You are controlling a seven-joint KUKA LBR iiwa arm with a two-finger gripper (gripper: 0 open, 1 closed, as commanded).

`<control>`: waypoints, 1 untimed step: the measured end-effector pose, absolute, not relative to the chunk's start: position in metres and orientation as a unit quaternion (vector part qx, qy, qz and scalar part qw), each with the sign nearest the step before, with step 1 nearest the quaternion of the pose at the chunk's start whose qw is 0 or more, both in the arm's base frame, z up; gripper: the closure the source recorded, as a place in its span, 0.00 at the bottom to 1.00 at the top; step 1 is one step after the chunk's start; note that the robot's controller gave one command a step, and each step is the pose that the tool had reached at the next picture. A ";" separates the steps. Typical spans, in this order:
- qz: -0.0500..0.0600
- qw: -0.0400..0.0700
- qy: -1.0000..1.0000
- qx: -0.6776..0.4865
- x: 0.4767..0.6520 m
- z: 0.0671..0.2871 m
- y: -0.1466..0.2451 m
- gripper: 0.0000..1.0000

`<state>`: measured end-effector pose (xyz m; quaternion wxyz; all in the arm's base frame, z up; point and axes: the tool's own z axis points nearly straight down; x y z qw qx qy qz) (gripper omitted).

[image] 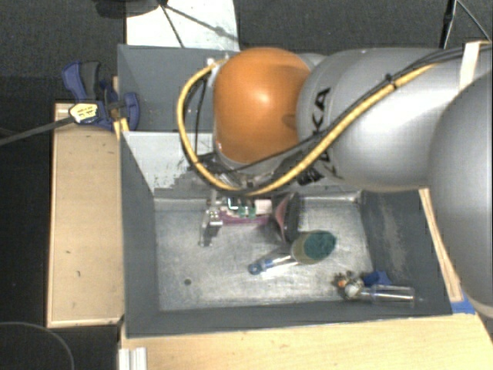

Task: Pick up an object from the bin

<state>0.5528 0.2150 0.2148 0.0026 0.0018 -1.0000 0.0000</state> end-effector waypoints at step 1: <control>-0.002 -0.004 -0.999 -0.037 0.582 0.089 0.138 0.00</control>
Offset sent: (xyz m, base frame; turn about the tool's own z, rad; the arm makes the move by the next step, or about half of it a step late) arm 0.0301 -0.0873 -0.1448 0.0836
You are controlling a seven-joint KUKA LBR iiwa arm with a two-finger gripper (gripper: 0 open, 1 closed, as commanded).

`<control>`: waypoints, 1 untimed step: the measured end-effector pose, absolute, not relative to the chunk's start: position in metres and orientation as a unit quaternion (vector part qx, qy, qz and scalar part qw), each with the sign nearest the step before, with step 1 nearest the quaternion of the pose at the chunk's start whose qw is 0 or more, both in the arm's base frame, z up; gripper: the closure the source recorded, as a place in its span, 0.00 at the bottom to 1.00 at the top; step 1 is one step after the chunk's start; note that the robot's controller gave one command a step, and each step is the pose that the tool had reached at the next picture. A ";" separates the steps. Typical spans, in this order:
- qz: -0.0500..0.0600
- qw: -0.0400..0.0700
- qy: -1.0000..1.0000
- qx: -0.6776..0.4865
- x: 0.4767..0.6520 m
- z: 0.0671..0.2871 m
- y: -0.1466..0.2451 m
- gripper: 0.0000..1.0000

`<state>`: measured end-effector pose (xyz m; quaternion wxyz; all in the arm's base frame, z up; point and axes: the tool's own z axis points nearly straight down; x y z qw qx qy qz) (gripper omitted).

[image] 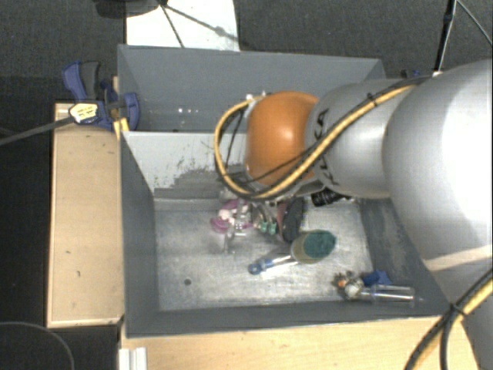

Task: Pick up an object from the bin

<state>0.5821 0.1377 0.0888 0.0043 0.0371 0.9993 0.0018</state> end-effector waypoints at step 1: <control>0.003 0.004 1.000 0.025 0.595 0.074 0.086 0.00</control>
Offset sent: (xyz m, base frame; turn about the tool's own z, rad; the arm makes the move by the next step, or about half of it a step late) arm 0.0105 -0.0522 -0.0188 -0.0246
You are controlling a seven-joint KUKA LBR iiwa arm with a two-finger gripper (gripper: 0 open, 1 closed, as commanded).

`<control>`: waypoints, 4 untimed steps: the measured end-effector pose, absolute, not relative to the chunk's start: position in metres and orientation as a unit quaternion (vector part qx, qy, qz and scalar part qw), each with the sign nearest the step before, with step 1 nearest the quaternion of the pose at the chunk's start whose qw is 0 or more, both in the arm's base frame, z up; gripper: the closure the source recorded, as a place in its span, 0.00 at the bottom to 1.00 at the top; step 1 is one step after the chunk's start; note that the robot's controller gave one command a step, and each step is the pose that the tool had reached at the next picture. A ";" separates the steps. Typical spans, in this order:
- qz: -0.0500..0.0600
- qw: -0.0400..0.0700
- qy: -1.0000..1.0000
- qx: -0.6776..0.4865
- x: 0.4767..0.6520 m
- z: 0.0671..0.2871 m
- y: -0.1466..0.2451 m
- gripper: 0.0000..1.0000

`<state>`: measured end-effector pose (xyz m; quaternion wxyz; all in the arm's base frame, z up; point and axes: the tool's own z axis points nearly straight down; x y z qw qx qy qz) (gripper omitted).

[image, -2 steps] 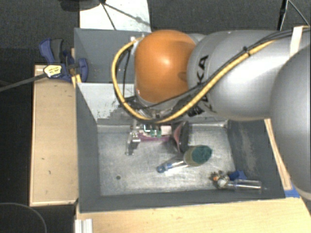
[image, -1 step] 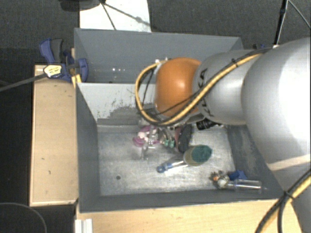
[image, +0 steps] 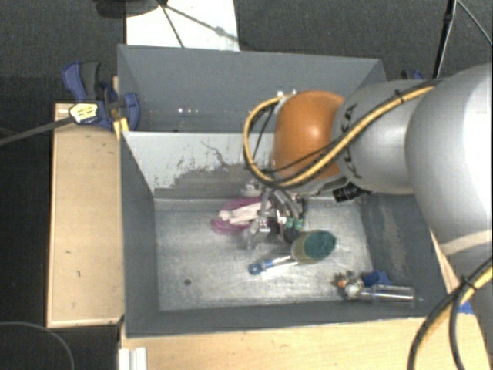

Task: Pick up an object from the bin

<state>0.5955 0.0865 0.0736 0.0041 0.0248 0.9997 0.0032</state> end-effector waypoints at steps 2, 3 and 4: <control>0.001 0.002 1.000 0.028 0.597 0.075 0.088 0.00; 0.001 0.002 1.000 0.031 0.597 0.076 0.089 0.00; 0.002 0.005 0.999 0.033 0.600 0.078 0.089 1.00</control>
Offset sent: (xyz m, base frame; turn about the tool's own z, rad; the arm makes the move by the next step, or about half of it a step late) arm 0.0000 0.0000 0.0000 0.0000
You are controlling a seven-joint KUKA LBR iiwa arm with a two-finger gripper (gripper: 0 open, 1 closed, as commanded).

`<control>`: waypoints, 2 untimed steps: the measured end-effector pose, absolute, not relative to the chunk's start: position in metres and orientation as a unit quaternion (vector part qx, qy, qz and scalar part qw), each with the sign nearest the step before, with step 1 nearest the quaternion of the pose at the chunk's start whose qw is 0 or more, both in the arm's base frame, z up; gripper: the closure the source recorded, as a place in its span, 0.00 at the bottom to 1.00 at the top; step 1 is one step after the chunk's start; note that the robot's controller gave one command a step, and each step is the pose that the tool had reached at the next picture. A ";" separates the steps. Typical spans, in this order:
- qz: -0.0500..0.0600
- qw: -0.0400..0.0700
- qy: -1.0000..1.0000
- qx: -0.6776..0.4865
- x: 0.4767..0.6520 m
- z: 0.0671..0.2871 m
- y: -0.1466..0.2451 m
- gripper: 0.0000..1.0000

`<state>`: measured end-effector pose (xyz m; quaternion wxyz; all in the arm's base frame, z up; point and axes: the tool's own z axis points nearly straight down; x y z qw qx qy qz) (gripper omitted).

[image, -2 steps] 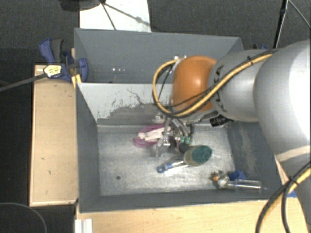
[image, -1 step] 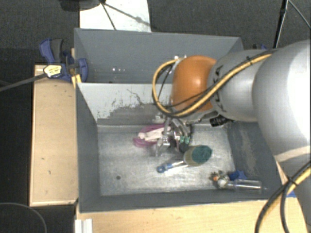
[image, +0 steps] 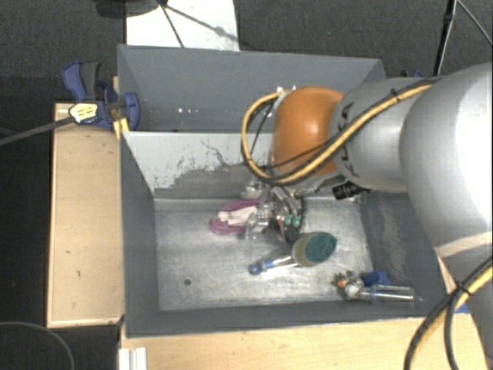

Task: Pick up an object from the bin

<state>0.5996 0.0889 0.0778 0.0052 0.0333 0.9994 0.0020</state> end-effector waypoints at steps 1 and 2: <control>0.001 0.003 0.999 0.035 0.601 0.109 0.089 1.00; 0.001 0.002 0.999 0.036 0.601 0.110 0.090 1.00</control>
Offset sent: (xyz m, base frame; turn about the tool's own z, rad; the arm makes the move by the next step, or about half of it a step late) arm -0.0001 0.0001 0.0294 0.0000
